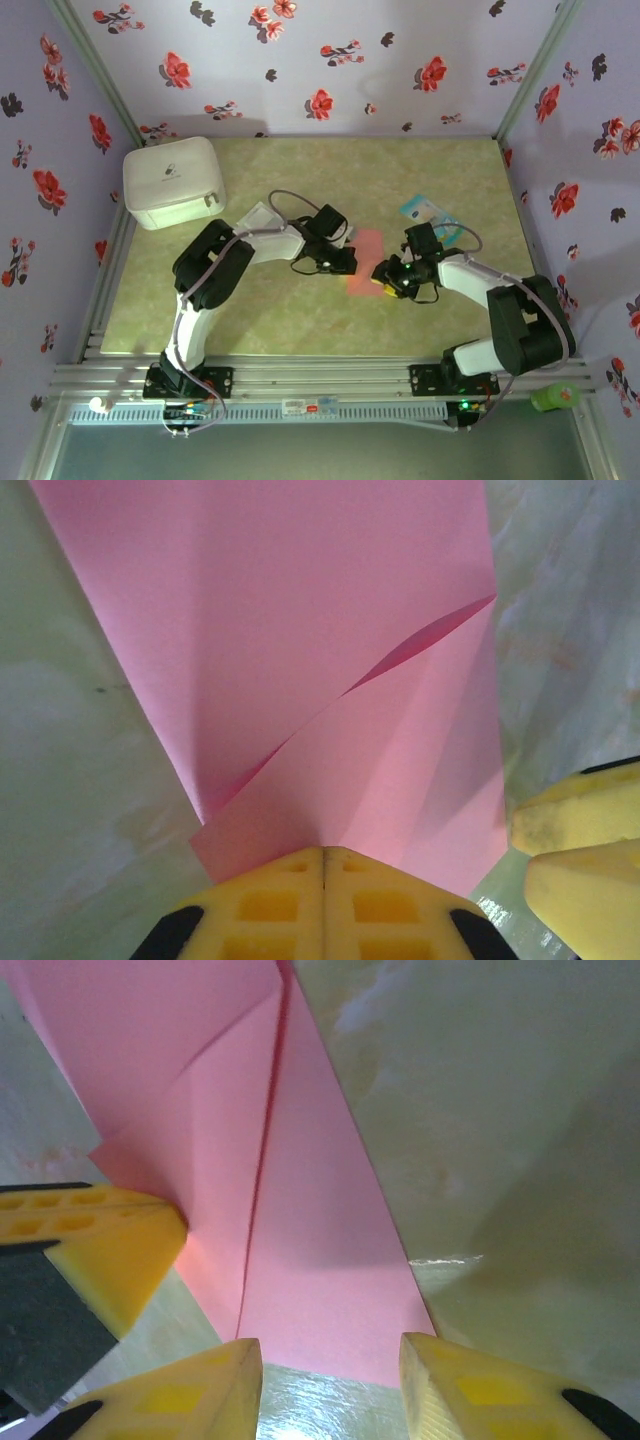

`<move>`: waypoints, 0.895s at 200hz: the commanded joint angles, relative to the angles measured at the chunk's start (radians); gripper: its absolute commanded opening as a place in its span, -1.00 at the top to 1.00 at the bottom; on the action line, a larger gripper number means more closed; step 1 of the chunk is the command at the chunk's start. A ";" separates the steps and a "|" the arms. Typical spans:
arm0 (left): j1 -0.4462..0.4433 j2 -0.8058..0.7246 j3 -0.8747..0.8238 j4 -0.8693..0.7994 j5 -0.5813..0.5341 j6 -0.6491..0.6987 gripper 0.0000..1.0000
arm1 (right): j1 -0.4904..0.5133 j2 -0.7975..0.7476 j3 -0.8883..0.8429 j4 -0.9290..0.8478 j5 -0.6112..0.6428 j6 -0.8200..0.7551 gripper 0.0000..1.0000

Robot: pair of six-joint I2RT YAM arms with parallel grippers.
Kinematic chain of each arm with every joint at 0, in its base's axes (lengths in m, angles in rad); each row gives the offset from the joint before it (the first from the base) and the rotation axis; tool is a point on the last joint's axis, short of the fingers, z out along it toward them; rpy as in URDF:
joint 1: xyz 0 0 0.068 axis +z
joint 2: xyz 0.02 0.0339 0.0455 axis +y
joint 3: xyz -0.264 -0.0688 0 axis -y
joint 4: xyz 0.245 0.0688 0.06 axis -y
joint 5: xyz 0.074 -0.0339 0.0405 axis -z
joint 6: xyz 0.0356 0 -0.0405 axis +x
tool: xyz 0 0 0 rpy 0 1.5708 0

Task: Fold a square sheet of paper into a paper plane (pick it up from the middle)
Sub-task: Turn over the paper at the center of the table.

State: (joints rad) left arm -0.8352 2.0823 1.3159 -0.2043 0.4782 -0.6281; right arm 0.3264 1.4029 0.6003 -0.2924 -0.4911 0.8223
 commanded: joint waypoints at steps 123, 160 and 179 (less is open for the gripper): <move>-0.022 -0.016 -0.075 0.037 -0.029 -0.044 0.90 | 0.008 0.104 0.059 0.092 -0.008 0.046 0.13; -0.022 -0.017 -0.074 0.037 -0.032 -0.044 0.90 | 0.002 0.093 0.076 0.141 -0.019 0.019 -0.16; -0.023 -0.015 -0.070 0.029 -0.032 -0.041 0.90 | -0.009 0.115 0.088 0.146 -0.037 -0.012 -0.17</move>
State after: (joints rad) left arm -0.8471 2.0705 1.2713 -0.1268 0.4786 -0.6670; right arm 0.3275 1.4902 0.6537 -0.1757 -0.5026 0.8520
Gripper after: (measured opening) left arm 0.055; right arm 0.581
